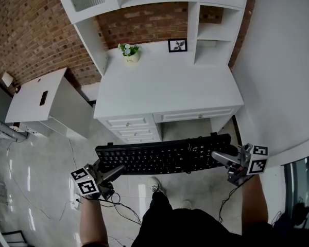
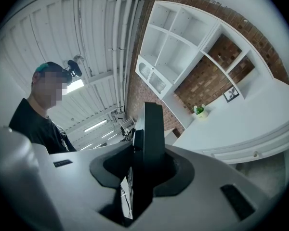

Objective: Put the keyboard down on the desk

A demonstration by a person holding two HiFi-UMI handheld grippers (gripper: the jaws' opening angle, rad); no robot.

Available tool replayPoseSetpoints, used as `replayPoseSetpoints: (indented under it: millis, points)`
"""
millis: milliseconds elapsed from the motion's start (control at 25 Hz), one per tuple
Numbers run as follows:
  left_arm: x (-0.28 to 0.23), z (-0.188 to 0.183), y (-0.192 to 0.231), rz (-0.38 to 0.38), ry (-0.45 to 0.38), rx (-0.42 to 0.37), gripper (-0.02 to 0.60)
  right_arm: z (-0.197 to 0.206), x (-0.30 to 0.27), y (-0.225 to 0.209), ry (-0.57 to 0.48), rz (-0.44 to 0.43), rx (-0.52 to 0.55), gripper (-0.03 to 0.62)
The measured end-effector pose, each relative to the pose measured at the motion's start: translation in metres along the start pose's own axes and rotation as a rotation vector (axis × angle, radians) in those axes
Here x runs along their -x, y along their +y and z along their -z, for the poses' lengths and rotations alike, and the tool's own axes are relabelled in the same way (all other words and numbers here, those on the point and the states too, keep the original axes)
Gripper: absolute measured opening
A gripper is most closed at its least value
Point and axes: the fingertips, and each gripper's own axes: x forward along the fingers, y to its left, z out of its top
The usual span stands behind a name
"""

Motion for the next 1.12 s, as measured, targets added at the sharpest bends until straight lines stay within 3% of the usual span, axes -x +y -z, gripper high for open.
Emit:
replayPoseSetpoints:
  millis: [880, 1120]
  points:
    - [0.035, -0.077, 0.149, 0.054, 0.019, -0.005, 0.284, -0.024, -0.150, -0.048, -0.022, 0.059, 0.007, 0.126]
    - [0.049, -0.091, 0.158, 0.061, 0.008, -0.016, 0.284, -0.031, -0.170, -0.039, -0.027, 0.058, 0.026, 0.126]
